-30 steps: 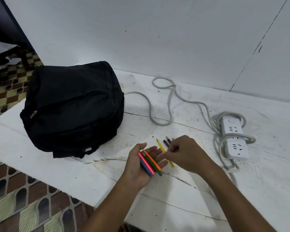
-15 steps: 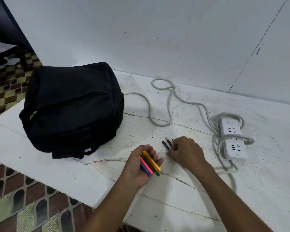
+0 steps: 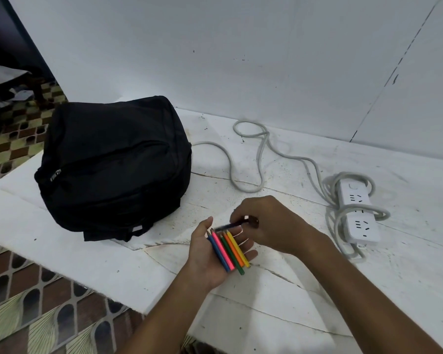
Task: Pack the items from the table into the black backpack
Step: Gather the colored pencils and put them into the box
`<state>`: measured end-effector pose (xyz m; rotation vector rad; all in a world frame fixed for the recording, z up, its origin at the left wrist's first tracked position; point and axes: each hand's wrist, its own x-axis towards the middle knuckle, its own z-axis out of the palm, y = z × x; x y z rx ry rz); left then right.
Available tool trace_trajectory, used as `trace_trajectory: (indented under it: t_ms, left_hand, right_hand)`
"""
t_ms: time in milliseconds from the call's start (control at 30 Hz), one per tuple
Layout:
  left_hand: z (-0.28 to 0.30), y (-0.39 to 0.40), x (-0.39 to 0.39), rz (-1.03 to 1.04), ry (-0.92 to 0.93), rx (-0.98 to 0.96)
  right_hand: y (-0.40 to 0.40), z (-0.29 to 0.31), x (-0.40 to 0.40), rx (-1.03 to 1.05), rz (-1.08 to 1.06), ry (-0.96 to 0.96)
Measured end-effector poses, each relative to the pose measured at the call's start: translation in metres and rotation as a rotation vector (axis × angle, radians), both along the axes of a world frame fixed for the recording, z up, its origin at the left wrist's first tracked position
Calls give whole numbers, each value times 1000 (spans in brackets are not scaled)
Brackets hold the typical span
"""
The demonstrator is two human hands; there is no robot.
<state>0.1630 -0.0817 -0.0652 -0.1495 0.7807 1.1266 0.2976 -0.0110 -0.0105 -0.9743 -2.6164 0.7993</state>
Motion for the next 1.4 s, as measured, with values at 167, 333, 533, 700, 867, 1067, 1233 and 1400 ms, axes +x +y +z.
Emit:
trace_trajectory:
  t_ms: [167,333,533,700,867,1067,1233,1400]
  left_hand:
    - [6,-3,3,-34,-47,50]
    - [1,-2,0,3,-16,60]
    - [5,0,2,55,140,19]
    - [5,-1,2,65,159,-17]
    - [8,-3,2,61,180,2]
    - [11,-5,1,87,141,52]
    - [11,-3,-1,108,28,41]
    - [7,-1,-3,130,-27,32]
  right_hand:
    - [-8,4,-8,34,181,-80]
    - [0,-2,-2,-3,-34,188]
    - [37,-29,31,-58,-594,31]
    - [33,-47,27,-164,-594,-139]
    - [31,-48,11,-90,-634,-235]
    - [33,-50,2,-76,-647,-283]
    - [31,-48,3,-166,-647,-145]
    - [20,-27,2,-316,-613,106]
